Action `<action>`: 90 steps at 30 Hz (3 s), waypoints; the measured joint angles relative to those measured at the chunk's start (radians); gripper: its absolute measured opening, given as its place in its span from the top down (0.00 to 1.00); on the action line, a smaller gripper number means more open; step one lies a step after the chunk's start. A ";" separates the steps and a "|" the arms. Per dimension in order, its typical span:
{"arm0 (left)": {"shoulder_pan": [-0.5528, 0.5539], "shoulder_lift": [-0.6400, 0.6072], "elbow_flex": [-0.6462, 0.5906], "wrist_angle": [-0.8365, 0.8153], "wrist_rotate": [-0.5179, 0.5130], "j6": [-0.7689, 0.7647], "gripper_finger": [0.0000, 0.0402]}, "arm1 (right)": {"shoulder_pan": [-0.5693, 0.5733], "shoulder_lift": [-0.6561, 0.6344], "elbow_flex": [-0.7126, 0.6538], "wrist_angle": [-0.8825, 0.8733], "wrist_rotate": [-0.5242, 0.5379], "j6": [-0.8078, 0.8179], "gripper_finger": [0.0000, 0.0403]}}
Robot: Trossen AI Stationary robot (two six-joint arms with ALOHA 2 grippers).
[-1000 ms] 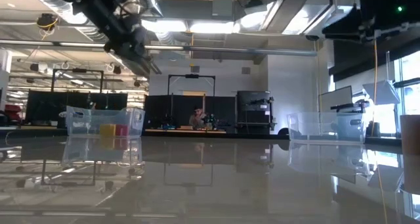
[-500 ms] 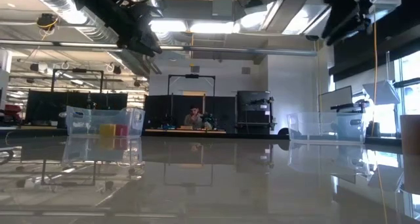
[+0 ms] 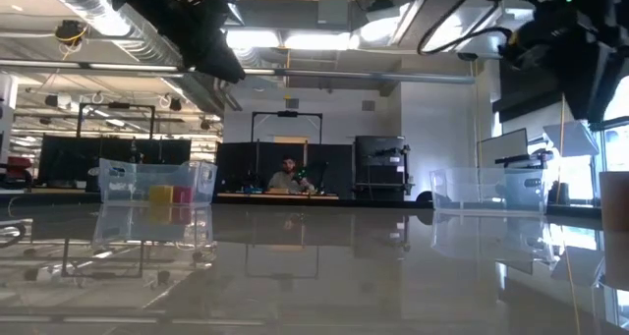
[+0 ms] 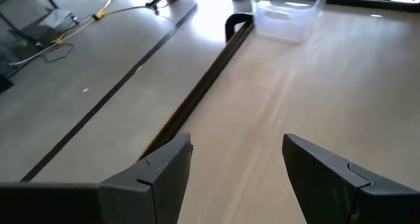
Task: Sort blocks by size
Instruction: Put the right brown cylinder block into the bottom transparent bin
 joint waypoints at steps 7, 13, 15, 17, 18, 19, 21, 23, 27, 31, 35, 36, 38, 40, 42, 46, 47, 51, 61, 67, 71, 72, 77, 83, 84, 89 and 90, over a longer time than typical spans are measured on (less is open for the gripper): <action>-0.053 0.000 0.000 -0.006 0.000 0.038 0.44 | 0.103 -0.001 -0.081 0.030 0.034 0.184 0.59; -0.072 0.000 0.000 -0.006 0.000 0.060 0.44 | 0.117 0.000 -0.142 0.118 0.012 0.221 0.48; -0.074 0.000 0.000 -0.006 0.000 0.062 0.44 | 0.117 0.000 -0.152 0.139 0.017 0.229 0.44; -0.074 0.000 0.000 -0.006 0.000 0.069 0.44 | 0.117 0.000 -0.161 0.141 0.032 0.237 0.42; -0.074 0.000 0.000 -0.006 0.000 0.073 0.44 | 0.117 0.000 -0.169 0.139 0.034 0.244 0.41; -0.074 0.000 0.000 -0.006 0.000 0.074 0.44 | 0.117 -0.001 -0.179 0.138 0.034 0.253 0.40; -0.074 0.000 0.000 -0.007 0.000 0.073 0.44 | 0.117 0.000 -0.200 0.146 0.020 0.264 0.40; -0.074 0.000 0.000 -0.007 0.000 0.073 0.44 | 0.117 0.000 -0.221 0.161 0.011 0.266 0.41; -0.074 0.002 0.000 -0.007 0.000 0.073 0.44 | 0.117 -0.001 -0.258 0.223 0.020 0.265 0.43; -0.074 0.005 0.000 -0.002 0.000 0.072 0.44 | 0.117 0.000 -0.298 0.278 0.019 0.265 0.46; -0.074 0.005 0.000 0.012 0.000 0.072 0.44 | 0.117 0.000 -0.327 0.311 0.026 0.264 0.52; -0.074 0.005 0.000 0.012 0.000 0.072 0.44 | 0.117 0.000 -0.332 0.321 0.026 0.264 0.55; -0.074 0.005 0.000 0.014 0.000 0.072 0.44 | 0.117 0.000 -0.332 0.326 0.036 0.263 0.59; -0.074 0.005 0.000 0.016 0.000 0.072 0.44 | 0.117 0.000 -0.332 0.327 0.046 0.261 0.65; -0.074 0.005 0.000 0.016 0.000 0.071 0.44 | 0.117 -0.001 -0.332 0.328 0.053 0.245 0.68; -0.074 0.006 0.000 0.016 0.000 0.061 0.44 | 0.117 0.000 -0.315 0.331 0.054 0.203 0.68; -0.074 0.006 0.000 0.017 0.000 0.060 0.44 | 0.117 -0.001 -0.300 0.333 0.055 0.182 0.68; -0.079 0.006 0.000 0.030 0.008 0.049 0.44 | 0.117 -0.015 -0.202 0.338 0.126 0.091 0.68; -0.175 0.006 0.000 0.110 0.137 0.154 0.44 | 0.110 -0.019 -0.055 0.722 0.389 -0.376 0.68; -0.288 0.009 0.000 0.187 0.154 0.312 0.44 | 0.026 0.027 -0.055 1.112 0.389 -0.704 0.68; -0.336 0.028 0.000 0.264 0.156 0.400 0.44 | -0.058 0.093 -0.055 1.356 0.259 -0.852 0.68; -0.341 0.035 0.001 0.283 0.155 0.430 0.44 | -0.077 0.113 -0.055 1.417 0.217 -0.873 0.68; -0.359 0.078 0.002 0.330 0.151 0.556 0.44 | -0.137 0.222 -0.055 1.702 0.032 -0.917 0.67; -0.386 0.128 0.001 0.433 0.125 0.656 0.44 | -0.160 0.321 -0.055 1.918 -0.064 -0.915 0.67; -0.390 0.131 0.001 0.449 0.118 0.672 0.44 | -0.160 0.330 -0.055 1.934 -0.064 -0.915 0.67; -0.399 0.142 0.001 0.496 0.096 0.696 0.44 | -0.159 0.346 -0.055 1.994 -0.060 -0.914 0.67; -0.399 0.142 0.001 0.505 0.096 0.696 0.44 | -0.159 0.346 -0.053 1.993 -0.053 -0.914 0.67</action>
